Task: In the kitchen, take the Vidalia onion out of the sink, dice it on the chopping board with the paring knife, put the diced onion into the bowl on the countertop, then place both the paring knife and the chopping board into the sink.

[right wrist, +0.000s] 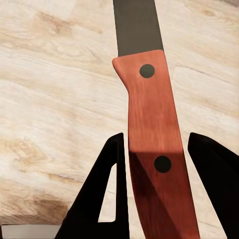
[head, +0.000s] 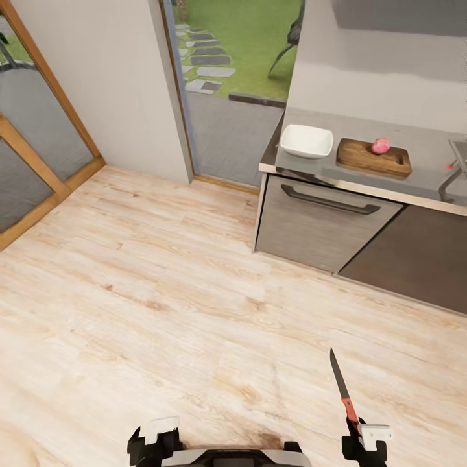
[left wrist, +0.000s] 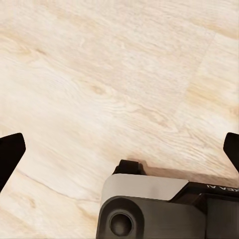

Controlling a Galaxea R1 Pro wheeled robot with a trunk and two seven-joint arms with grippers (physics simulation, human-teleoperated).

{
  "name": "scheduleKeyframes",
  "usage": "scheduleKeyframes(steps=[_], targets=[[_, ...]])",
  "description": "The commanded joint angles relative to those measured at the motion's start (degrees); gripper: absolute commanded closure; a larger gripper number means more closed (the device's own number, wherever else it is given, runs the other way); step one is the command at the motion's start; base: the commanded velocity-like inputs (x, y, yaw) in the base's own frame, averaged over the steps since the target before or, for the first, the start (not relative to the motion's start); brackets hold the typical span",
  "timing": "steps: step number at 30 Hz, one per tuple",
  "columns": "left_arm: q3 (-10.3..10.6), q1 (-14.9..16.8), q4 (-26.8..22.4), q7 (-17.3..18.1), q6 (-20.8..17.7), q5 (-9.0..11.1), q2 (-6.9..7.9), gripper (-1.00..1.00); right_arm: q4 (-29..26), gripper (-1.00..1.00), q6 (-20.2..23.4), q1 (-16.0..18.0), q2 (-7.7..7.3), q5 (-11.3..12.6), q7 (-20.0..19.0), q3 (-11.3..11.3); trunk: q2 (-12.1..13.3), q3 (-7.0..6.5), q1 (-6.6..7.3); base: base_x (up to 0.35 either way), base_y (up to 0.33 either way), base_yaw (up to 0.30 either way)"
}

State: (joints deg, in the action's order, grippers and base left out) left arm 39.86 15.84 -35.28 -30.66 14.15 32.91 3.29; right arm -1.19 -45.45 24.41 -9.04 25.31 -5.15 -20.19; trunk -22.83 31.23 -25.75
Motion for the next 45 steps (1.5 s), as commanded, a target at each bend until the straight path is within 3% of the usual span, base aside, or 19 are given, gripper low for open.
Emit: scheduleKeyframes(steps=[1,17,45], targets=[[0.5,0.1,0.0,-0.4,0.4,0.6,0.08,-1.00,0.0,1.00,-0.2,0.0,-0.01,0.6,-0.6,-0.1,-0.1,-0.03,-0.03,0.000,0.000,0.000],[0.5,0.1,0.0,-0.4,0.4,0.6,0.05,-1.00,0.0,1.00,-0.2,0.0,-0.01,0.6,-0.6,-0.1,-0.1,-1.52,-0.03,0.000,0.000,-0.067],[0.6,0.1,0.0,-0.4,0.4,0.6,0.05,-1.00,0.0,1.00,-0.2,0.0,-0.01,0.6,-0.6,-0.1,-0.1,-3.68,-0.03,0.000,0.000,-0.225]])
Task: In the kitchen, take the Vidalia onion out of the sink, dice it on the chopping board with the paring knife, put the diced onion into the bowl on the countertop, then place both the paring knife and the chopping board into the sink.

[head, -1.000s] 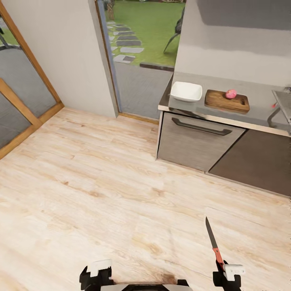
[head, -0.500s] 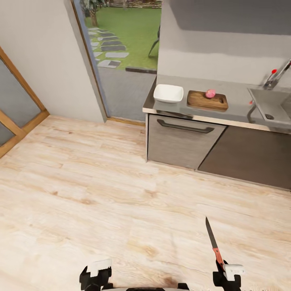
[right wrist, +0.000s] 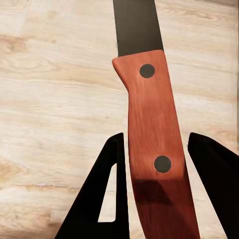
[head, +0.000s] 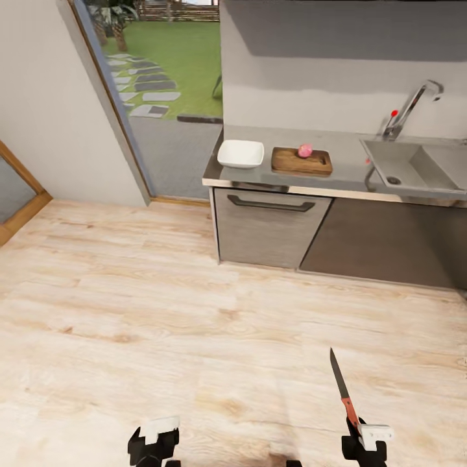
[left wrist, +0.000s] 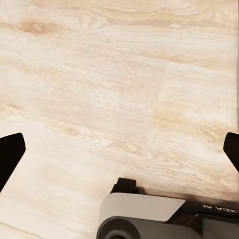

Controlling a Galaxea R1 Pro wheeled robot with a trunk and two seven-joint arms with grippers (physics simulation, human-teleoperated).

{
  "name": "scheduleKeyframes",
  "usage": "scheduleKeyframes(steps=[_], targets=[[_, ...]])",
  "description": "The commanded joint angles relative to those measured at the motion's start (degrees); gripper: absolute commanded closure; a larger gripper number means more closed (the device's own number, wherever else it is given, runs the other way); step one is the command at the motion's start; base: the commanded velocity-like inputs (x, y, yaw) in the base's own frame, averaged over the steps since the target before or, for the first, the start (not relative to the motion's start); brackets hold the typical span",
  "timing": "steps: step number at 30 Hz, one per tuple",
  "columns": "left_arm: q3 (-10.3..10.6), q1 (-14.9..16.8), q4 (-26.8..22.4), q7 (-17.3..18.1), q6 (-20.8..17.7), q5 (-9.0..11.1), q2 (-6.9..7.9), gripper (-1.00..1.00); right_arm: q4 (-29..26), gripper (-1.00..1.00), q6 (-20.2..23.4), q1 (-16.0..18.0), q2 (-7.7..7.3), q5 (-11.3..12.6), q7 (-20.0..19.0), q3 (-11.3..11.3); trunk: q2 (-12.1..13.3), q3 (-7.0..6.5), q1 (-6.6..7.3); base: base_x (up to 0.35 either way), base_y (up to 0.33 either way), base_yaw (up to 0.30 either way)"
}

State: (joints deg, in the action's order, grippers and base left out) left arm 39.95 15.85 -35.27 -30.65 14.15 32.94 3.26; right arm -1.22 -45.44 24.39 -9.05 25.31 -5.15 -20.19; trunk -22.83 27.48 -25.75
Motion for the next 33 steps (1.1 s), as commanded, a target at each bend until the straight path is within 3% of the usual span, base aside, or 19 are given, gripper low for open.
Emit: scheduleKeyframes(steps=[1,21,33], targets=[[0.5,0.1,-0.1,-0.4,0.4,0.6,0.08,-1.00,0.1,1.00,-0.2,0.0,0.00,0.6,-0.6,-0.1,-0.1,0.00,-0.03,0.000,0.000,-0.220],[0.5,0.1,-0.1,-0.4,0.4,0.6,0.08,-1.00,0.1,1.00,-0.1,0.0,0.00,0.6,-0.4,-0.1,-0.1,-1.53,-0.03,0.000,0.000,-0.209],[0.5,0.1,0.0,-0.4,0.4,0.6,0.08,-1.00,0.1,1.00,-0.1,0.0,0.08,0.6,-0.3,-0.1,-0.1,-2.20,-0.03,0.000,0.000,-0.030]])
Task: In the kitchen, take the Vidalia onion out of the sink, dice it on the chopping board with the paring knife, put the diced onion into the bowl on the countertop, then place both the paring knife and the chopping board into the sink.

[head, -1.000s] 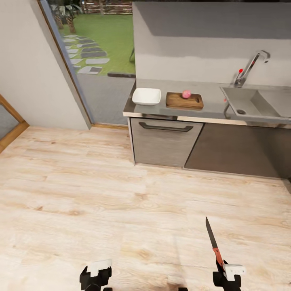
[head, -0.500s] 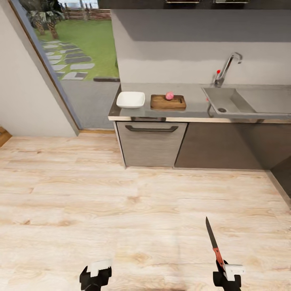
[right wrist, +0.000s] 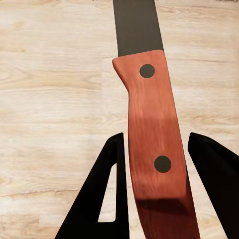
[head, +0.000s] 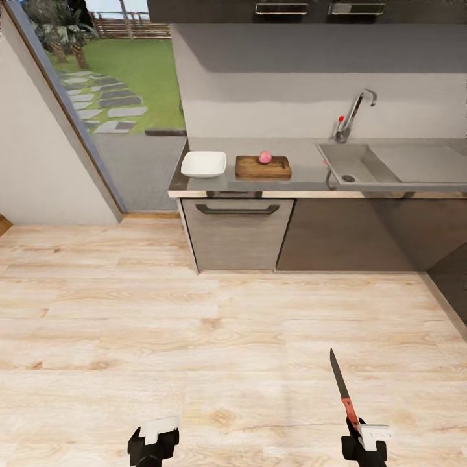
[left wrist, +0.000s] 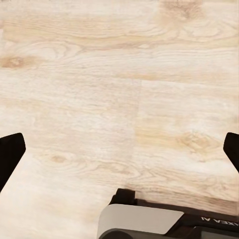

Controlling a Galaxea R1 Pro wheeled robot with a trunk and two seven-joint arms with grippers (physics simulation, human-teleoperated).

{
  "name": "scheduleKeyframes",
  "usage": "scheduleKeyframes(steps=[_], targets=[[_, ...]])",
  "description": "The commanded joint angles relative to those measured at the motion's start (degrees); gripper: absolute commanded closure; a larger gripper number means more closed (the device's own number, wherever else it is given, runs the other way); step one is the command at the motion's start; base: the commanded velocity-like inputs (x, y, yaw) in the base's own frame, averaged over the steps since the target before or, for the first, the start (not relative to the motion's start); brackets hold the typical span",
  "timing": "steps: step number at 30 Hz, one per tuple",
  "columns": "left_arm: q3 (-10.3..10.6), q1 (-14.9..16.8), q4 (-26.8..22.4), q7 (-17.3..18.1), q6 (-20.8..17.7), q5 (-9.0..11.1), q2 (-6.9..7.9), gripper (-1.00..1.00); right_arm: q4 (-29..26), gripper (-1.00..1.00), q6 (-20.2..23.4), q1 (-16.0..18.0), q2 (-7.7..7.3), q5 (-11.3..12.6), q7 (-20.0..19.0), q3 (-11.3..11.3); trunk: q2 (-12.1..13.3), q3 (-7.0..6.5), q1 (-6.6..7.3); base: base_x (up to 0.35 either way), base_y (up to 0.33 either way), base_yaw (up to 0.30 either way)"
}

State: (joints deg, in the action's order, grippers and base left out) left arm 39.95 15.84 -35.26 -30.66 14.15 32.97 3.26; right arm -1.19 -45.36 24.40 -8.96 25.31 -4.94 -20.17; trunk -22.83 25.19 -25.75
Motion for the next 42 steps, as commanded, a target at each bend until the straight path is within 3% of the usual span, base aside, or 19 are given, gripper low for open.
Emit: scheduleKeyframes(steps=[1,42], targets=[[0.5,0.1,0.0,-0.4,0.4,0.6,0.08,-1.00,0.0,1.00,-0.2,0.0,-0.01,0.6,-0.5,-0.1,-0.1,-0.01,-0.03,0.000,0.000,0.000],[0.5,0.1,0.0,-0.4,0.4,0.6,0.08,-1.00,0.0,1.00,-0.2,0.0,-0.01,0.6,0.2,-0.1,-0.1,-3.83,-0.03,0.000,0.000,0.000]])
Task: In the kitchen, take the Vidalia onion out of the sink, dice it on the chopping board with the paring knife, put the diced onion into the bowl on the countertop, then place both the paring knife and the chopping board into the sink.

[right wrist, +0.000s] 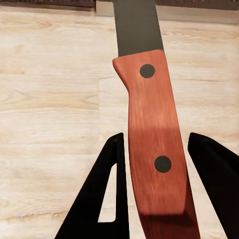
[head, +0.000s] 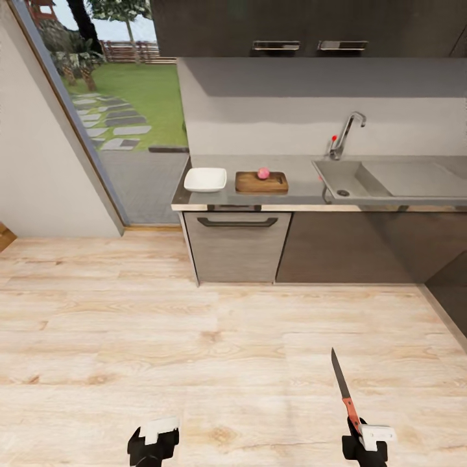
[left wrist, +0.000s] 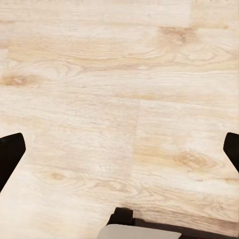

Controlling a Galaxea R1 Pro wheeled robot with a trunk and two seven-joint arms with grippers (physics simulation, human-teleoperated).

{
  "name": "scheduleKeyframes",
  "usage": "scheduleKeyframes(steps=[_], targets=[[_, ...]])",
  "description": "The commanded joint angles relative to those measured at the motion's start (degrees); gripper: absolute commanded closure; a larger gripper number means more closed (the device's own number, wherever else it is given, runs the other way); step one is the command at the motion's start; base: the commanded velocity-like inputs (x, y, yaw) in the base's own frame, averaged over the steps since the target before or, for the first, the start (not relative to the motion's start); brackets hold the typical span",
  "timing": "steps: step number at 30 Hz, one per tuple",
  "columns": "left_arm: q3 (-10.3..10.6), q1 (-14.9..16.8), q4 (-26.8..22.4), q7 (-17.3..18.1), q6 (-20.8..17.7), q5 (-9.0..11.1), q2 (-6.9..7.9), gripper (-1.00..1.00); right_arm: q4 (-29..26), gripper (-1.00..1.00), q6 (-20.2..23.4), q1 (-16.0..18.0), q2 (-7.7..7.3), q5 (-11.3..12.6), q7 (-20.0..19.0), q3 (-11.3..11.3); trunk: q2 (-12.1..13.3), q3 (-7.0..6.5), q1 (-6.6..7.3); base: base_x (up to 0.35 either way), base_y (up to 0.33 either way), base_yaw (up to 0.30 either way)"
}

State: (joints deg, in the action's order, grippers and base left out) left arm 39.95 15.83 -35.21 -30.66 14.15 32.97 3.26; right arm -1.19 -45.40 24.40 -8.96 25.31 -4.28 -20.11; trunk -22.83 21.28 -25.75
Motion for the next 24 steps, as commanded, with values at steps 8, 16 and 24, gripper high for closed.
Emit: scheduleKeyframes(steps=[8,16,24], targets=[[0.5,0.1,-0.1,-0.4,0.4,0.6,0.08,-1.00,0.0,1.00,-0.2,0.0,-0.01,0.6,-0.5,-0.2,-0.1,-0.66,-0.03,0.000,0.000,0.000],[0.5,0.1,-0.1,-0.4,0.4,0.6,0.08,-1.00,0.0,1.00,-0.2,0.0,-0.01,0.6,-0.5,-0.2,-0.1,-1.40,-0.03,0.000,0.000,0.000],[0.5,0.1,-0.1,-0.4,0.4,0.6,0.08,-1.00,0.0,1.00,-0.2,0.0,-0.01,0.6,-0.5,-0.2,-0.1,-2.15,-0.03,0.000,0.000,0.000]])
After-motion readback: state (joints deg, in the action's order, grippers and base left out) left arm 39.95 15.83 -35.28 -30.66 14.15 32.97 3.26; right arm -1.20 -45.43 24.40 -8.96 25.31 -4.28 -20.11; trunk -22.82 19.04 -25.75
